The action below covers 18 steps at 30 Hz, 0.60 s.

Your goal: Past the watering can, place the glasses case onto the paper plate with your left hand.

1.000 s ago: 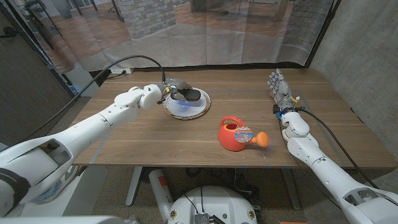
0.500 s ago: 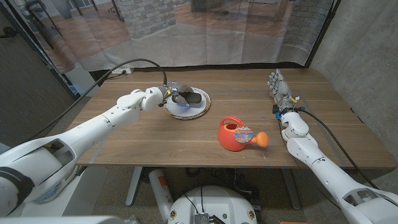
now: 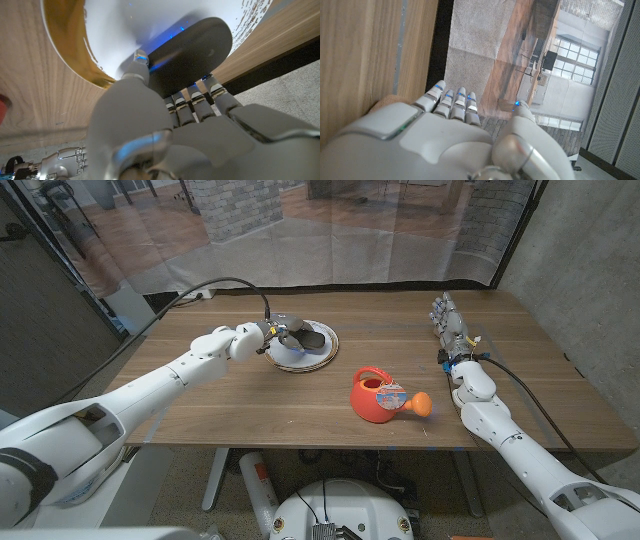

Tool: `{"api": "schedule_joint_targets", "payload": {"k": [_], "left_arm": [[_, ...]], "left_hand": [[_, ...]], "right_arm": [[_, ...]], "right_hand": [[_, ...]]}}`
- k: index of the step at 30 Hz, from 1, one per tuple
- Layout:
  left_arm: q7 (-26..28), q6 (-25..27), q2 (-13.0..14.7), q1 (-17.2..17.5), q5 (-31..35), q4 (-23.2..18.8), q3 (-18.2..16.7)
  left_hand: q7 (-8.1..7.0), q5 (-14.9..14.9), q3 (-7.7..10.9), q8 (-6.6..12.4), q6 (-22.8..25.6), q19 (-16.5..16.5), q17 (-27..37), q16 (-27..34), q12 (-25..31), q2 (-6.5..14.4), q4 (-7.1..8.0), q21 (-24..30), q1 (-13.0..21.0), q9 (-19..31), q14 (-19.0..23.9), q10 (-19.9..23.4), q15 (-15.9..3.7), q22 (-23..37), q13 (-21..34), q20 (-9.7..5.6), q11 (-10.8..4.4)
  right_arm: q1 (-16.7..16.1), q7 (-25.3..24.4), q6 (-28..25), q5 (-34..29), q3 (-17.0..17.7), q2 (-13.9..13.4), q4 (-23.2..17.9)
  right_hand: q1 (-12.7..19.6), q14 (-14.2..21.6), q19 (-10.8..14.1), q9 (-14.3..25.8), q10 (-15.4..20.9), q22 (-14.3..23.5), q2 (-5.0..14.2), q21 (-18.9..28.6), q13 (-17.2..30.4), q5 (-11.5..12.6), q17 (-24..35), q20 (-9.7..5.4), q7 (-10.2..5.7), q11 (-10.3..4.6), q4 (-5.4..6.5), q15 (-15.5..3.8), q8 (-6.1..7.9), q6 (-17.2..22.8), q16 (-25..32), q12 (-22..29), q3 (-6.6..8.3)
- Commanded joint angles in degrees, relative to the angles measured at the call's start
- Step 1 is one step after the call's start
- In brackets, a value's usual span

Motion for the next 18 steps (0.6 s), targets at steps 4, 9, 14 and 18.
{"api": "schedule_joint_targets", "payload": {"k": [4,9,14,18], "left_arm": [[-0.01,1.52,0.56,0.29,0.75,-0.49,0.18],[0.32,1.72,0.79,0.42,1.34,-0.66,0.31],[0.67,1.86,0.91,0.59,1.56,-0.72,0.23],[0.83,1.80,0.86,0.58,1.61,-0.51,0.25]], "left_hand": [[-0.59,0.16,1.08,-0.54,-0.59,-2.84,-0.52,-0.83,-0.88,2.47,1.74,-1.44,1.54,0.04,-2.23,-1.21,-2.38,0.07,0.22,0.98,-0.12],[-1.36,0.03,0.44,-1.16,-1.48,-5.39,-1.14,-1.17,-1.86,1.88,2.18,-2.87,0.38,0.01,-3.90,-3.24,-2.02,0.07,0.21,3.42,-0.33],[-1.70,0.01,-0.14,-1.74,-2.40,-7.09,-1.60,-1.57,-2.64,1.49,2.65,-3.93,-0.76,-0.03,-6.24,-5.02,-1.63,0.10,0.03,3.49,-0.77],[-1.78,0.04,-0.34,-2.22,-3.37,-7.83,-1.84,-1.63,-3.12,1.38,2.79,-4.45,-1.18,-0.04,-7.28,-6.40,-1.30,0.12,-0.09,3.75,-0.64]], "right_arm": [[0.47,0.24,-0.16,0.06,-0.25,0.29,0.73],[0.87,0.35,-0.24,-0.03,-0.41,0.42,1.04],[1.22,0.38,-0.32,-0.12,-0.53,0.52,1.29],[1.38,0.35,-0.59,-0.11,-0.60,0.52,1.38]], "right_hand": [[0.13,0.45,0.37,0.34,0.32,0.17,0.48,-0.16,0.32,0.10,0.14,-0.54,-0.28,-0.05,0.00,-0.05,0.41,0.56,0.00,0.00,-0.39],[0.14,0.43,0.40,0.34,0.27,0.17,0.47,-0.15,0.32,0.10,0.14,-0.53,-0.25,-0.06,-0.01,-0.13,0.42,0.59,-0.01,-0.02,-0.41],[0.14,0.43,0.40,0.34,0.28,0.17,0.47,-0.16,0.32,0.10,0.14,-0.53,-0.26,-0.05,-0.01,-0.11,0.42,0.61,-0.01,-0.03,-0.42],[0.16,0.44,0.38,0.34,0.28,0.17,0.49,-0.17,0.32,0.10,0.14,-0.51,-0.29,-0.05,-0.01,-0.02,0.41,0.59,-0.01,-0.03,-0.42]]}}
